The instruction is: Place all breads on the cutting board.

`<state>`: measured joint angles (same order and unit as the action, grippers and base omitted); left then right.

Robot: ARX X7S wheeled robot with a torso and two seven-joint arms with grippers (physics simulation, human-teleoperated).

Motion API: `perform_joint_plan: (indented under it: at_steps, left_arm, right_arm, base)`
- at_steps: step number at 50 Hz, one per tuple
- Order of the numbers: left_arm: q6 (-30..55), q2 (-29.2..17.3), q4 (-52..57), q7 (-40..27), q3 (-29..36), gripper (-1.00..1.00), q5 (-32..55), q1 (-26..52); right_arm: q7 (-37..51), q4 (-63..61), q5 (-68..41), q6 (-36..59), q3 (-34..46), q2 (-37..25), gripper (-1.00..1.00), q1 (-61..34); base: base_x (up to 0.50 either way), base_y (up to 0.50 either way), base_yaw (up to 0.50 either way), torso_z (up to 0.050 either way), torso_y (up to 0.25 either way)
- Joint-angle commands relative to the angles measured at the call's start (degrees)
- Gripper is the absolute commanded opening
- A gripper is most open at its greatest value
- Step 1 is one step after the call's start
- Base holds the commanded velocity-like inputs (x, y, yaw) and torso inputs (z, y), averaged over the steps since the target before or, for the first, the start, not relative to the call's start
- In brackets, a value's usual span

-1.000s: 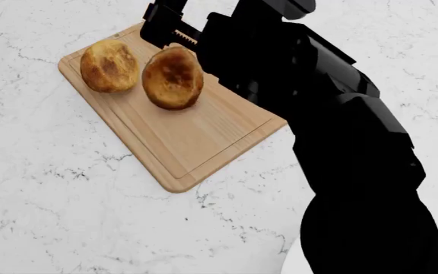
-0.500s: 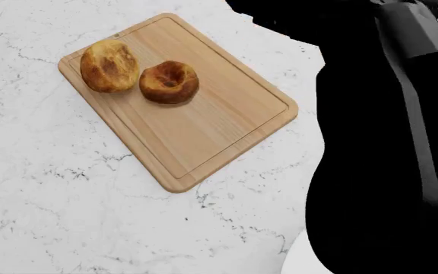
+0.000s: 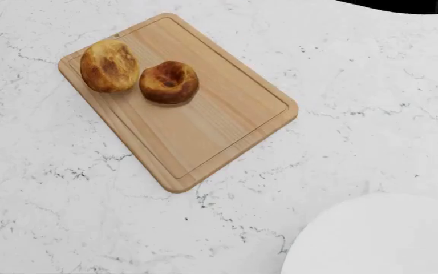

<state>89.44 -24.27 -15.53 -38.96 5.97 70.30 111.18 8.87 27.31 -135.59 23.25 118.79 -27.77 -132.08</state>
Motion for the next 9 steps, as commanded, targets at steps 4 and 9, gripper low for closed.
perform_joint_plan:
  at_steps: [4,9]
  left_arm:
    - [-1.5,-7.8,4.6,-26.6,4.2,1.0,38.0,1.9]
    - [-4.6,-10.4,7.9,-32.9,6.4,1.0,48.2,1.4]
  right_arm:
    - [14.9,-22.8,13.9,6.2,-23.2,-16.4,1.0,-2.3]
    - [17.7,-27.6,14.7,6.6,-26.7,-19.0,1.0,-1.9]
  base:
    - [0.0,0.0,0.0,0.0,0.0]
    - [0.0,0.0,0.0,0.0,0.0]
